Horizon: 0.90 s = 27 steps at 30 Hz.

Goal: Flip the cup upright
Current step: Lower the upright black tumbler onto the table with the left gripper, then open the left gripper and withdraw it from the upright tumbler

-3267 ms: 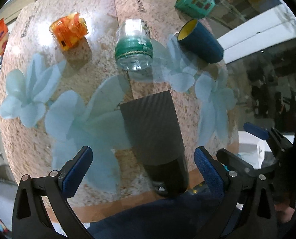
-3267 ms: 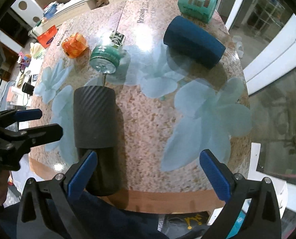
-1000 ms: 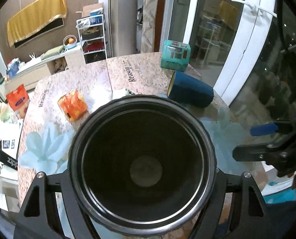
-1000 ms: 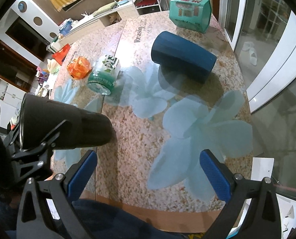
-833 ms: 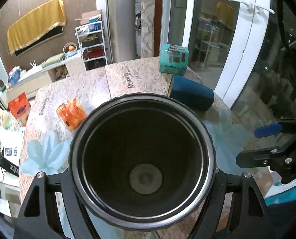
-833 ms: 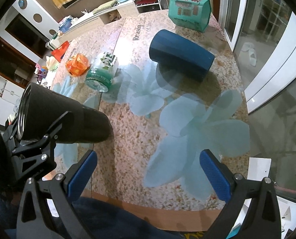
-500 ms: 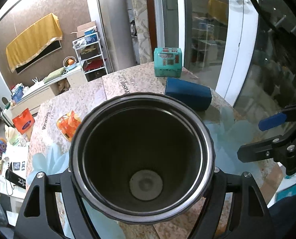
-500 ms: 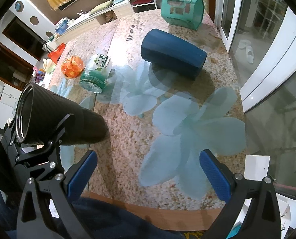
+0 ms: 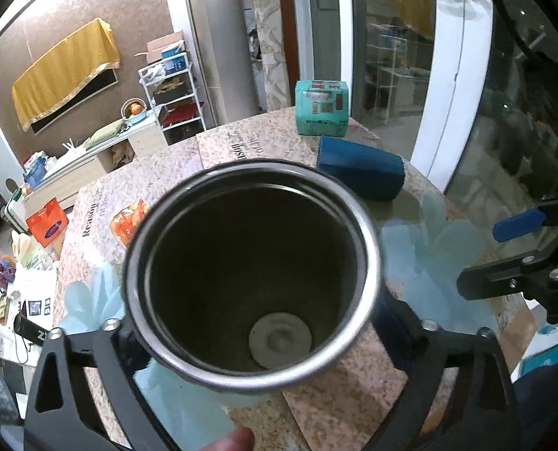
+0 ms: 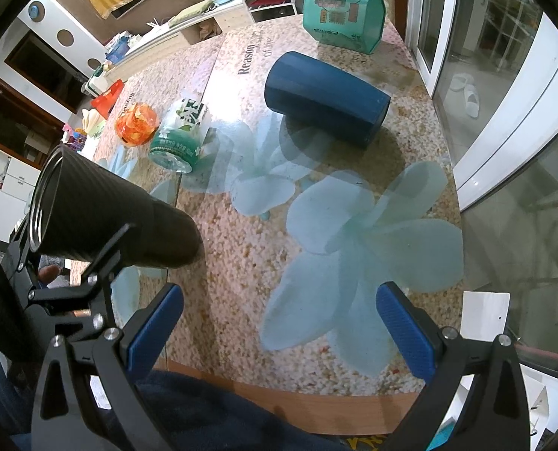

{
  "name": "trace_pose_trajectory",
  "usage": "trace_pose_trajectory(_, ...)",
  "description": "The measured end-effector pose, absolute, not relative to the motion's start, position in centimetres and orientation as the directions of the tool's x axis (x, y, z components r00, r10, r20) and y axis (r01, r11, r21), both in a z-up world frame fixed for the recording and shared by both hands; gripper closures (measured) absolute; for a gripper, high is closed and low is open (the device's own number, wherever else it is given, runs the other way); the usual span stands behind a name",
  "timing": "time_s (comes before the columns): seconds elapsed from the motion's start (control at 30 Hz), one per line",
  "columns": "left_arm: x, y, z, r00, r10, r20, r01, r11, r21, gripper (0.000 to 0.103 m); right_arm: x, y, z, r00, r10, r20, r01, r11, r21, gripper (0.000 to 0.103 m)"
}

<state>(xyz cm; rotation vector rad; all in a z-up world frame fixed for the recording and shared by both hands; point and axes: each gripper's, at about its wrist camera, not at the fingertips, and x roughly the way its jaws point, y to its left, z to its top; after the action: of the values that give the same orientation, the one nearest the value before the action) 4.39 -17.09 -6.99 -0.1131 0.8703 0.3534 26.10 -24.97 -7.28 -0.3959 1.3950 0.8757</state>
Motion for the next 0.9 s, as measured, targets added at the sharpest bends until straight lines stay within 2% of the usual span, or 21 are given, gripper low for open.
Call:
trace_pose_trajectory(0.5,2.6,-15.4,-3.9,0.535,0.117,-0.837,-0.284,0.958,-0.047,0.0,25.3,-23.8,-5.3,-0.028,0.314,-0.949,-0.754,0.616,0.227,0.0)
trace_pose_trajectory(0.7,1.0,-13.0,-3.1,0.513,0.025,-0.858,-0.316,0.935,-0.161,0.0,23.6,-22.3,-4.5,-0.033,0.328,-0.944,-0.772,0.592,0.232,0.0)
trace_pose_trajectory(0.9,-0.8,-11.6,-2.7,0.49,0.022,-0.871,-0.324,0.933,-0.159,0.0,21.0,-20.7,-4.0,-0.033,0.334,-0.942,-0.791,0.567,0.229,0.0)
